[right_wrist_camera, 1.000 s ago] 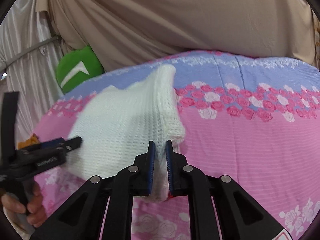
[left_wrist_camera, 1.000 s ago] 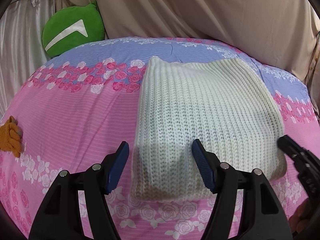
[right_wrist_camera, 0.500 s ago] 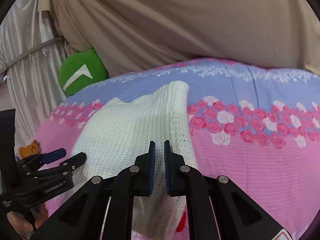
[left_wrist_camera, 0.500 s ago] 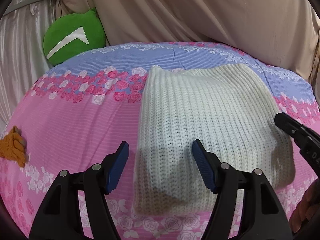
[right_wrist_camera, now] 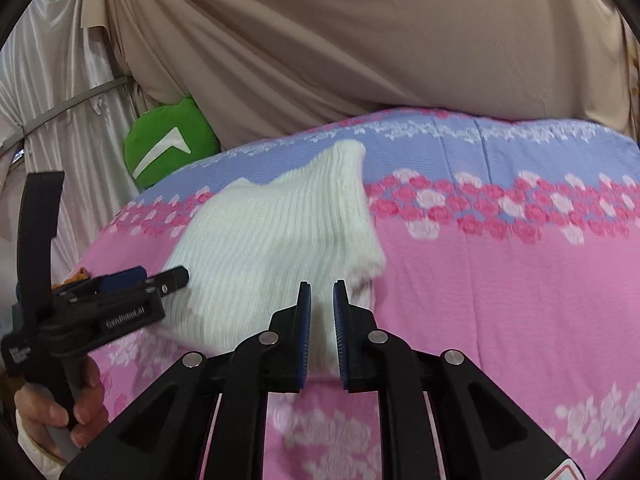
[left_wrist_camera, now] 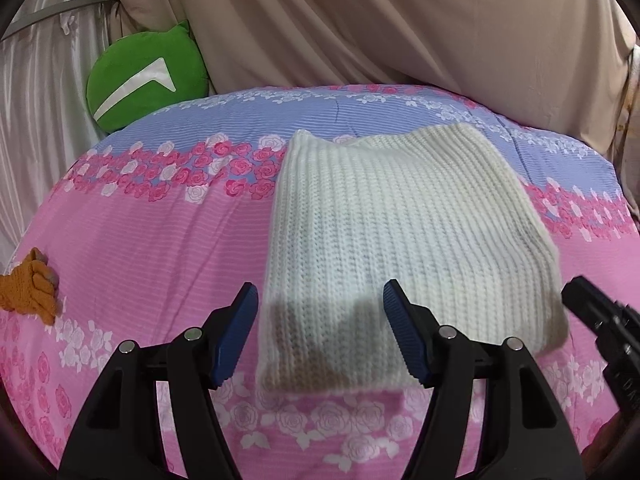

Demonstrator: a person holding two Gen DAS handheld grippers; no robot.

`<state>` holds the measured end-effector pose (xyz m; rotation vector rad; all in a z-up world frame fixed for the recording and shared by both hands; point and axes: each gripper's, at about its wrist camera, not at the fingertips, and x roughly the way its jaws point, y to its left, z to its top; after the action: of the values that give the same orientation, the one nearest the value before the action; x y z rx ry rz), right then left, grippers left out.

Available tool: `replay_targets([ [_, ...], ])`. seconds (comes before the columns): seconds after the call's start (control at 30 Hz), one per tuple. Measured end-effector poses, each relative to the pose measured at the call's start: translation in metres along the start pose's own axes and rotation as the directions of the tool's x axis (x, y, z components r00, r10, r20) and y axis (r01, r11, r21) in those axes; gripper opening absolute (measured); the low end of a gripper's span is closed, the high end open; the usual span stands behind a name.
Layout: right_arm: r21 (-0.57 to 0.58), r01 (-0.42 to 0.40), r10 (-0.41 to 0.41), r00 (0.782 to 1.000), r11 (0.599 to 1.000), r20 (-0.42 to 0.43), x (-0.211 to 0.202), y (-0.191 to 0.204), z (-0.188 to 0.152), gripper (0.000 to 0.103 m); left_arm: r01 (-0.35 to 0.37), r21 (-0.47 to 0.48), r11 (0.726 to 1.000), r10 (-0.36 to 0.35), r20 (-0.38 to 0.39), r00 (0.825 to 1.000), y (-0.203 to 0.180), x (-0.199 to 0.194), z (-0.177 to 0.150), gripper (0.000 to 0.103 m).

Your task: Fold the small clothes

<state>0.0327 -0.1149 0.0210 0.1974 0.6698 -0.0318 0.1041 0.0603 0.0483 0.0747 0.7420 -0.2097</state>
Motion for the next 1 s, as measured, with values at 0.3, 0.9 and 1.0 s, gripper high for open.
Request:
replay_targets([
  [0.3,0.036,-0.035,0.037,0.998,0.999,-0.048,-0.003,-0.006,-0.028,0.015,-0.036,-0.049,0.998,0.032,-0.083,0.996,0.027,0.008,-0.039,0.065],
  [0.9,0.030,-0.022,0.026,0.992,0.999,-0.122,0.038,-0.016,-0.032,0.014,-0.046,-0.039,0.998,0.042,-0.091,0.995,0.027,0.018,-0.039,0.066],
  [1.0,0.037,-0.027,0.030,0.997,0.999,-0.068,0.012,-0.007,-0.029,0.017,-0.048,-0.037,0.998,0.045,-0.086,0.995,0.025,0.013,-0.041,0.066],
])
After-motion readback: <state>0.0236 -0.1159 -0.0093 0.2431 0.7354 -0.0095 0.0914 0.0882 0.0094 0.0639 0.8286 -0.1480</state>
